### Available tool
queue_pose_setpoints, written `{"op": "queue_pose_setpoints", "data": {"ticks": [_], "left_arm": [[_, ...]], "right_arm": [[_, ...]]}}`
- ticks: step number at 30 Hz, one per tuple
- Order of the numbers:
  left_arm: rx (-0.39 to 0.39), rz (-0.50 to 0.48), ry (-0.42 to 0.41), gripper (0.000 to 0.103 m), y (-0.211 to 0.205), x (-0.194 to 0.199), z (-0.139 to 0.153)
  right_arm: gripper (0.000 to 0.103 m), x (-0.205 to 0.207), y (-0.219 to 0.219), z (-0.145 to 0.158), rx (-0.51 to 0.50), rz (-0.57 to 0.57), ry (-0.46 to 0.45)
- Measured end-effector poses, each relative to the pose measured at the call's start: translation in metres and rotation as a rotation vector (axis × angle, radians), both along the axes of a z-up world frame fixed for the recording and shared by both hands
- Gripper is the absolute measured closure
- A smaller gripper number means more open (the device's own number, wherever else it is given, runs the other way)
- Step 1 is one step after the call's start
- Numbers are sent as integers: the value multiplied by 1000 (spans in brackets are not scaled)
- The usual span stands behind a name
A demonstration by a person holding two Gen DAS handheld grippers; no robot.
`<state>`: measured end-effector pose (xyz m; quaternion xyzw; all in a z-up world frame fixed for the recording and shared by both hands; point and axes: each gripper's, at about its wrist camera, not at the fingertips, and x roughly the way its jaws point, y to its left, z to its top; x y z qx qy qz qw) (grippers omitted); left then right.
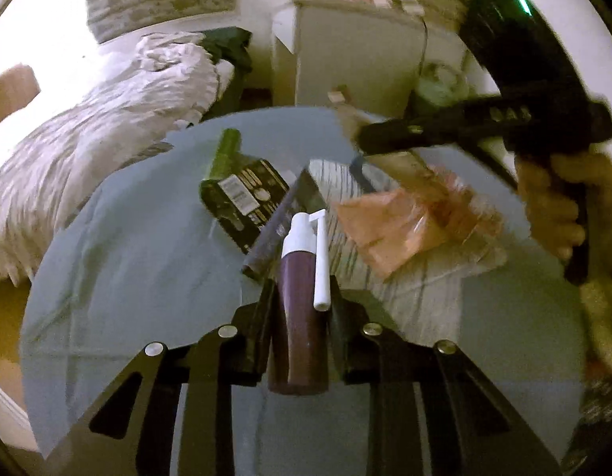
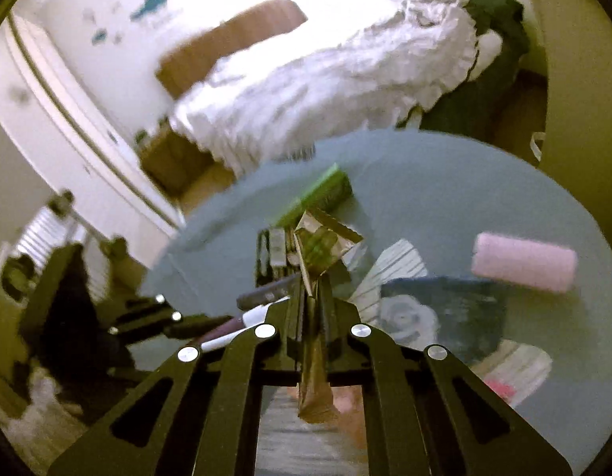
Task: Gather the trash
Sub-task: 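Carry the bottle and wrapper over the black bin and open both tools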
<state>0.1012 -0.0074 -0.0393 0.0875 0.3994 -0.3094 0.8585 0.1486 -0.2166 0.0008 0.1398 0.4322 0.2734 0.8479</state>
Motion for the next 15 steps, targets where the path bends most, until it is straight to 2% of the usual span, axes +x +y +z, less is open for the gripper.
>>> {"op": "queue_pose_setpoints", "data": {"ticks": [5, 9, 15], "left_arm": [[-124, 86, -11, 79, 15, -19, 22], [-180, 96, -27, 79, 5, -30, 40], [-223, 46, -60, 79, -56, -33, 65]], "right_arm": [[96, -27, -42, 21, 93, -52, -91], [96, -50, -89, 32, 136, -133, -182], [96, -76, -182, 30, 187, -368, -257]]}}
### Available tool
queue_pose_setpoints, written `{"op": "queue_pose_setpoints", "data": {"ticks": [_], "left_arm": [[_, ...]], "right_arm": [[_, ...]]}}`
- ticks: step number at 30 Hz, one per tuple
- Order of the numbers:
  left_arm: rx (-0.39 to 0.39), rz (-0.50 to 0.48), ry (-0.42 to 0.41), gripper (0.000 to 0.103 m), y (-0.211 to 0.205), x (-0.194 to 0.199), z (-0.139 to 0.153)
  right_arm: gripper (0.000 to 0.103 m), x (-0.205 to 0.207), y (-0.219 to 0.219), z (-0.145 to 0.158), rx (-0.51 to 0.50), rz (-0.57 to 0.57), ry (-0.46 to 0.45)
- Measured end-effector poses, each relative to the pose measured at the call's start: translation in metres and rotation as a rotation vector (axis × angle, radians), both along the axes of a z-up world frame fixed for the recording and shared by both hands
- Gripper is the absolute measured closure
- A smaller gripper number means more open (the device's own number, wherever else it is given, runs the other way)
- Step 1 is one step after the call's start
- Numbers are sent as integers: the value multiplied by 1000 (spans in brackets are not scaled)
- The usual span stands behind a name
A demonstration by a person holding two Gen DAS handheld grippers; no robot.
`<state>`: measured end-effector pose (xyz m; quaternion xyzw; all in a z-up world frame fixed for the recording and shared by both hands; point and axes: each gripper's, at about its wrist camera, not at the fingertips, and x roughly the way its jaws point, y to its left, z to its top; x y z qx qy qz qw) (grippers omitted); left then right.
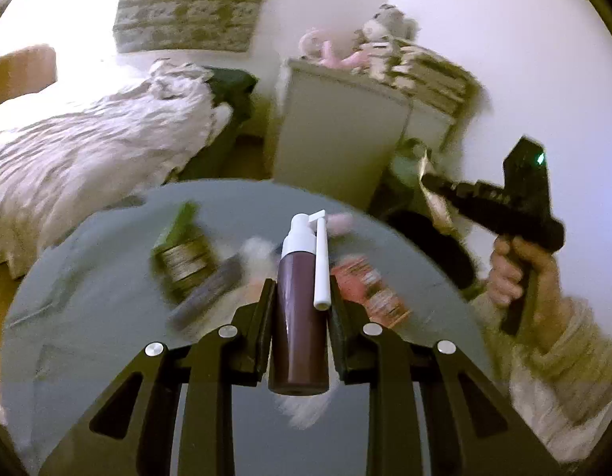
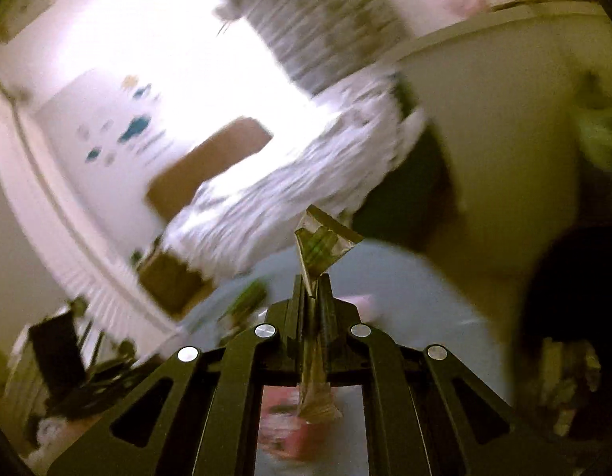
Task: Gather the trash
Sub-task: 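Carry the bottle and wrapper over the black bin and open both tools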
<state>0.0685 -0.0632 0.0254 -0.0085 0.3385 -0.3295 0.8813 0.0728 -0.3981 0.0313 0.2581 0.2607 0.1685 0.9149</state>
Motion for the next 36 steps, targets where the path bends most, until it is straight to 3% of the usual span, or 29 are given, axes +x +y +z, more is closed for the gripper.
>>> {"op": "queue_pose_setpoints", "data": {"ticks": [10, 17, 21, 26, 36], "left_arm": [[-117, -149, -9, 78, -142, 11, 19], [-133, -256, 46, 78, -236, 23, 2], [-122, -269, 92, 78, -272, 33, -13], [-107, -265, 128, 78, -300, 44, -29], [-76, -276, 175, 78, -318, 47, -49]], "right_arm": [[96, -47, -122, -23, -33, -331, -7], [96, -61, -174, -52, -2, -439, 19], [96, -60, -183, -65, -12, -450, 42], [96, -55, -195, -74, -22, -455, 71], [96, -55, -206, -83, -3, -466, 104]]}}
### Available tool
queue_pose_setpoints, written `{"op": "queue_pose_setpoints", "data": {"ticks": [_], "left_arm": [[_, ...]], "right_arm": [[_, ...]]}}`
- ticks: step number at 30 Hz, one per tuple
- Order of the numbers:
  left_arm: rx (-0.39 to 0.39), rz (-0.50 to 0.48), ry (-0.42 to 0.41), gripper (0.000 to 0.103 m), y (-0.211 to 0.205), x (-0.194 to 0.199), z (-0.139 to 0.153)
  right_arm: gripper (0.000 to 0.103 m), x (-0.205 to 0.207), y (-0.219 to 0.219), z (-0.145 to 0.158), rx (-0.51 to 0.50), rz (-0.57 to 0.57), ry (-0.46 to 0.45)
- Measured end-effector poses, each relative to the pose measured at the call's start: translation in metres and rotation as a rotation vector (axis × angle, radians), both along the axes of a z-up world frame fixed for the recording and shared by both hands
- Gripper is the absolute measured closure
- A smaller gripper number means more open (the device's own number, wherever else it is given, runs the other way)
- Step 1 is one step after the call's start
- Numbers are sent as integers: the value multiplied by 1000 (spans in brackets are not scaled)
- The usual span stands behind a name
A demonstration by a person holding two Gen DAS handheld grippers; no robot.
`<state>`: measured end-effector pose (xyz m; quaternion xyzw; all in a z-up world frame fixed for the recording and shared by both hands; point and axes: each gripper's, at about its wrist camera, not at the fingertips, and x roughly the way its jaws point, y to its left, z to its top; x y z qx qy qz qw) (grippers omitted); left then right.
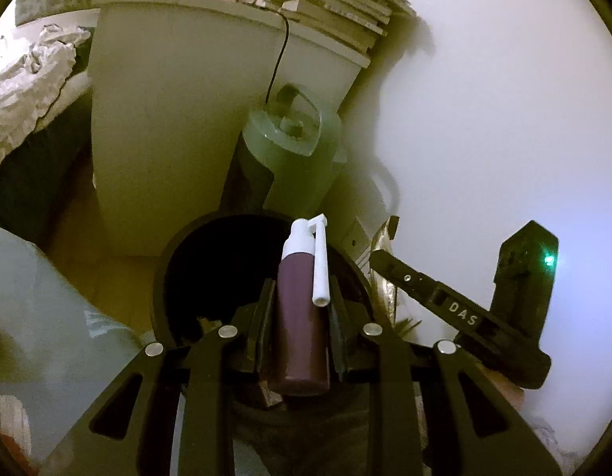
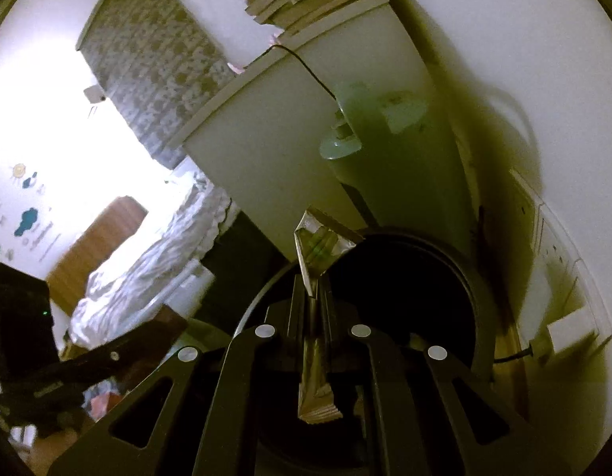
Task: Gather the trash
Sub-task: 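Carry the bottle and wrapper over the black bin and open both tools, then grasp the green tube with the left tool while the right grasps the pink hair roller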
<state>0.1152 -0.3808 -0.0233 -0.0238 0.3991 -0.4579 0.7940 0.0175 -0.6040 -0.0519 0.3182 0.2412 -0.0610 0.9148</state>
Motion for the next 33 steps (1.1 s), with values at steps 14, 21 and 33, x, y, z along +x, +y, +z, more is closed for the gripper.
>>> {"op": "queue_pose_setpoints", "data": {"ticks": [14, 21, 33], "left_arm": [[43, -10, 20, 78, -20, 2, -14], [29, 16, 4, 39, -17, 0, -11], [-27, 81, -4, 27, 20, -2, 12]], "right_arm": [[93, 0, -1, -6, 43, 10, 5], [71, -5, -7, -6, 74, -13, -7], [45, -6, -7, -7, 80, -49, -7]]}}
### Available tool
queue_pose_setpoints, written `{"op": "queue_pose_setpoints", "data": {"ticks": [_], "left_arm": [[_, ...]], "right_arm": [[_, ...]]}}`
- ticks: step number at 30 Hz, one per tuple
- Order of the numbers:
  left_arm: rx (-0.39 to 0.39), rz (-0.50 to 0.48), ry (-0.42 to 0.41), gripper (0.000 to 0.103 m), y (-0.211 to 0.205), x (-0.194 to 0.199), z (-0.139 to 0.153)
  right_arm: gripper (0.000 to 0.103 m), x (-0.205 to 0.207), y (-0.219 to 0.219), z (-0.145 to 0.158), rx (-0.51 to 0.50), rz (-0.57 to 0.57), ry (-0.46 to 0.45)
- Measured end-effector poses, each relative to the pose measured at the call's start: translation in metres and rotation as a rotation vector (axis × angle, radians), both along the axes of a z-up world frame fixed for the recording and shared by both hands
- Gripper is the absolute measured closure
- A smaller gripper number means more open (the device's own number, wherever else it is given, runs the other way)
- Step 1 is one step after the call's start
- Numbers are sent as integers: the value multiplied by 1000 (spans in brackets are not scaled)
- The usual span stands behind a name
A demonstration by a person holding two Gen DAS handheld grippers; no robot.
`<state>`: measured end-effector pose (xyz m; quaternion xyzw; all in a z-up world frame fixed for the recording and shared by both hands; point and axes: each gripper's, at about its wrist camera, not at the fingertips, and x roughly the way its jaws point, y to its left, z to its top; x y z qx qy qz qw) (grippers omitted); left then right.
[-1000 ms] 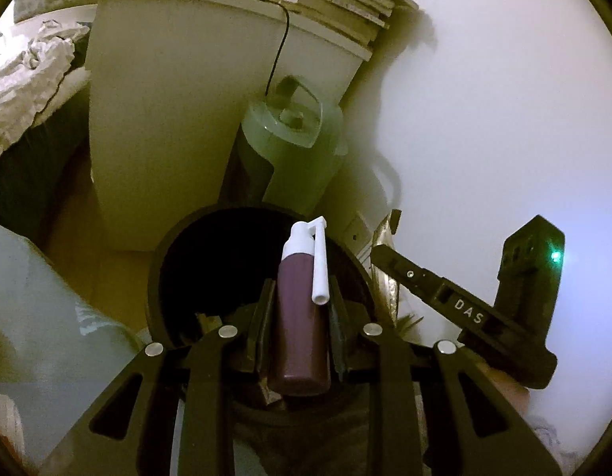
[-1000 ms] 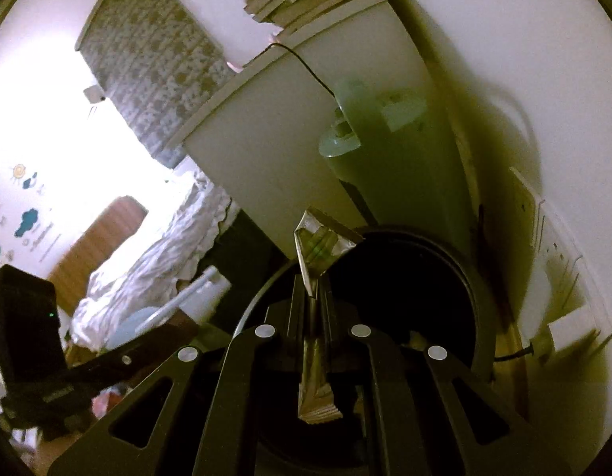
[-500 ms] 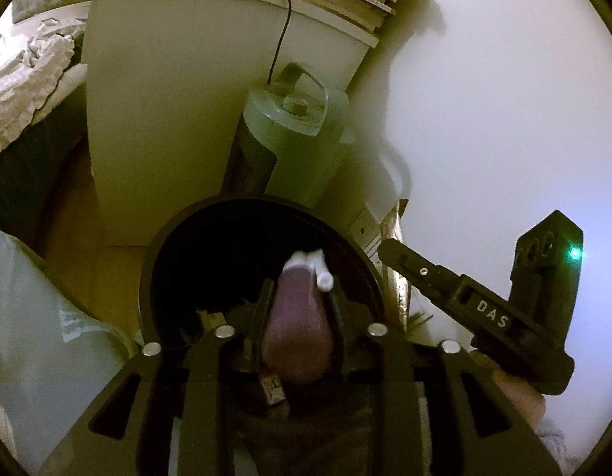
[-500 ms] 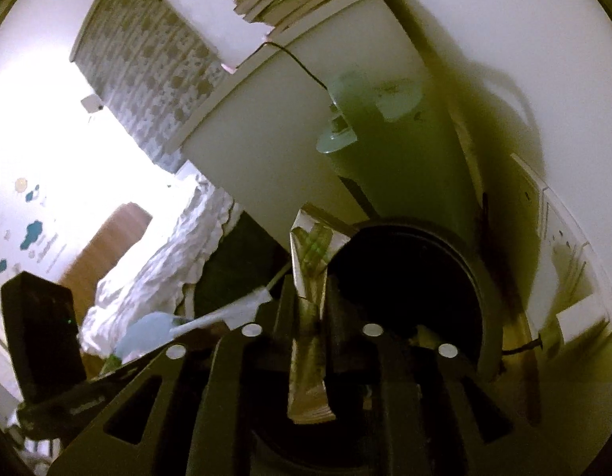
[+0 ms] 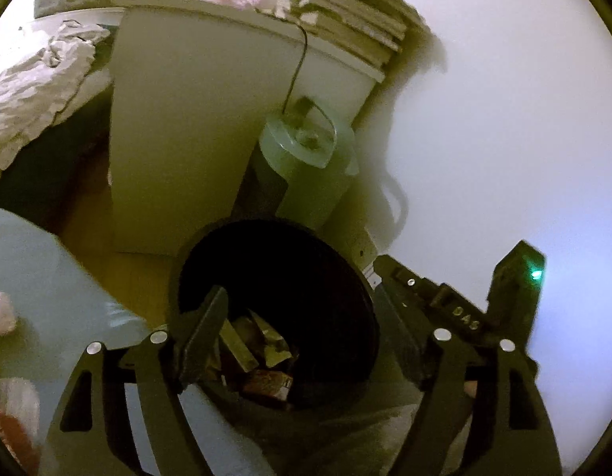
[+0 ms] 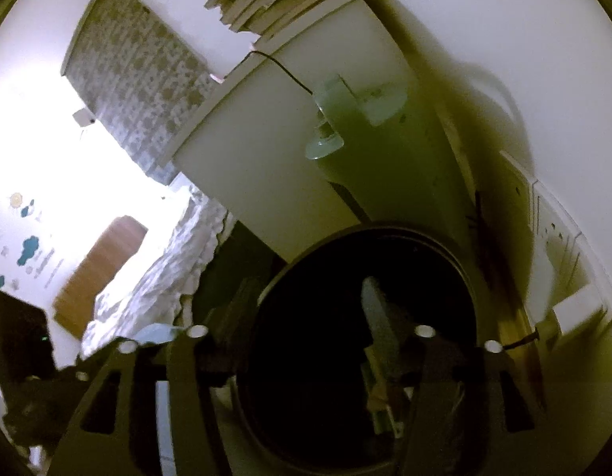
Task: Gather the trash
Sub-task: 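Grasp the green tube with the left tool while the right grasps the pink hair roller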
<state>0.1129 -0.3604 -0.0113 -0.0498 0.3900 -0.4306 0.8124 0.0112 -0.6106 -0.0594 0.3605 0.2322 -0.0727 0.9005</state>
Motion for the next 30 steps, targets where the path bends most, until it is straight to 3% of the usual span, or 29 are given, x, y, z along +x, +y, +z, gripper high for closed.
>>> {"op": "queue_pose_setpoints", "data": {"ticks": [7, 11, 14, 16, 20, 24, 30], "left_arm": [[-30, 136, -31, 23, 88, 4, 19], [3, 259, -69, 21, 155, 13, 26], [41, 367, -102, 22, 222, 26, 27], [81, 419, -105, 22, 255, 38, 24], [186, 441, -55, 24, 295, 73, 9], [267, 407, 14, 29, 315, 109, -16], [323, 314, 57, 47, 317, 131, -43]], "right_arm": [[40, 12, 22, 3, -37, 50, 27], [38, 24, 46, 7, -82, 107, 39], [33, 33, 71, 13, -102, 184, 35], [33, 47, 99, 22, -136, 305, 27], [33, 82, 168, 51, -306, 570, 17], [33, 129, 257, 62, -587, 872, 88], [38, 174, 320, 38, -862, 1064, 172]]}}
